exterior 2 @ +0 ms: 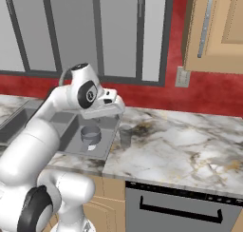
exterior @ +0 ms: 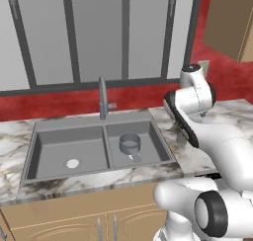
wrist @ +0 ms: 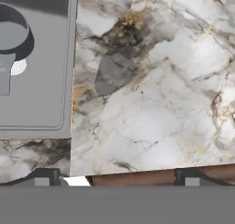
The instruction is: Move any existing items from the left basin to the right basin for drying. Then move the glass cup from the counter to the left basin of the sink for washing.
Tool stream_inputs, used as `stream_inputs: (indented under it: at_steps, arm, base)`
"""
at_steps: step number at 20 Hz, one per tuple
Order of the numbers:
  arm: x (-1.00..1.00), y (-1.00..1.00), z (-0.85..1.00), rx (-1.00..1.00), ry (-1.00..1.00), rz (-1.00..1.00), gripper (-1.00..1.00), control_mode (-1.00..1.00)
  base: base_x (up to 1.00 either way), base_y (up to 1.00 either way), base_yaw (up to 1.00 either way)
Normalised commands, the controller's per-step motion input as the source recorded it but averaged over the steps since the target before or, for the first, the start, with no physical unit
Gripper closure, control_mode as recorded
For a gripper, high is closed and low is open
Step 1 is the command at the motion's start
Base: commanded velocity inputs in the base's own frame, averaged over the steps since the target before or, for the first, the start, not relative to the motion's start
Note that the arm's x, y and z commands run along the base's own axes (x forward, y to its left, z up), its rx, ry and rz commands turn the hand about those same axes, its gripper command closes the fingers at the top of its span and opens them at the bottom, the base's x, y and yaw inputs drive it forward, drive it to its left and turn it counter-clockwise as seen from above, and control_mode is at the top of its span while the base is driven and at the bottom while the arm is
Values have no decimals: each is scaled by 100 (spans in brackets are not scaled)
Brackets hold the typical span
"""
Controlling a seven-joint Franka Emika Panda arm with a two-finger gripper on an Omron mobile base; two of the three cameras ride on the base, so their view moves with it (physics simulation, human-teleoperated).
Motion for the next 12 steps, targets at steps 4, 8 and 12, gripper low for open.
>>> stream_inputs:
  at_steps: [4,8,12]
  arm:
    - [0,0,-29,-13,9,0,-100,-100]
    - [13,-7,-46,-8,1,0,-100,-100]
    - [20,-2,-46,-8,0,0,-100,-100]
  base:
    - [0,0,0]
    - [0,0,0]
    - [0,0,0]
